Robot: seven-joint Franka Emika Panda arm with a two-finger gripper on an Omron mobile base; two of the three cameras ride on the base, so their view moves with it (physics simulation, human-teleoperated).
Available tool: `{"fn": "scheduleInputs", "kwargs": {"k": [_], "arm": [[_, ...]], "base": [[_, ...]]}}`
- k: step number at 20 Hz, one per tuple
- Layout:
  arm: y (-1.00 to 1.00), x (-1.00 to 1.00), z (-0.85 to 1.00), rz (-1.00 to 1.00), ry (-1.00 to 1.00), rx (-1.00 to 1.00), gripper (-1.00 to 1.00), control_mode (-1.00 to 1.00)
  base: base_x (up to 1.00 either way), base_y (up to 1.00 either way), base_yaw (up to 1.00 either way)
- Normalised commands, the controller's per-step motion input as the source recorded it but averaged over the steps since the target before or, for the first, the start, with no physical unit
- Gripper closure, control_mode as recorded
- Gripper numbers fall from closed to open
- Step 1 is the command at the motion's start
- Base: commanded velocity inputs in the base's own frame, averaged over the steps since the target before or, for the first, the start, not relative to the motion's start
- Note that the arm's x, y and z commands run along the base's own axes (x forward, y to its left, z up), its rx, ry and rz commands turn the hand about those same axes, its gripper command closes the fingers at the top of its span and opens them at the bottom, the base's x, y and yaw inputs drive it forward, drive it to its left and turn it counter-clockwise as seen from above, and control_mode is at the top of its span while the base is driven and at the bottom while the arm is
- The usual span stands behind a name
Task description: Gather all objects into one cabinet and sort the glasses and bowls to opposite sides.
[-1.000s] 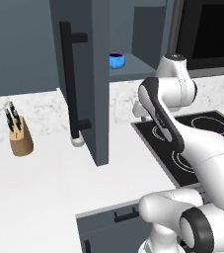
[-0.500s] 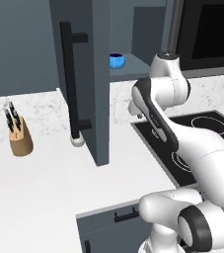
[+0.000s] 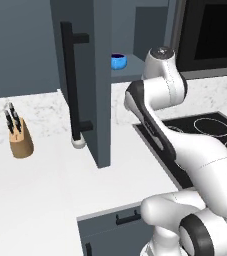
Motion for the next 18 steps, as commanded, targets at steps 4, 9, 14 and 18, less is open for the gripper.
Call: {"fn": "scheduleInputs", "kwargs": {"k": [4,9,14,18], "arm": [[-0.01,0.01,0.52,0.04,-0.14,0.07,-1.0,-1.0],[0.0,0.0,0.35,0.02,-0.15,0.09,-1.0,-1.0],[0.1,0.0,0.16,0.0,-0.19,0.0,-1.0,-1.0],[0.17,0.0,0.16,0.0,-0.2,0.0,-1.0,-1.0]], "base": [[0.0,0.0,0.0],[0.0,0.0,0.0],[0.0,0.0,0.0],[0.0,0.0,0.0]]}}
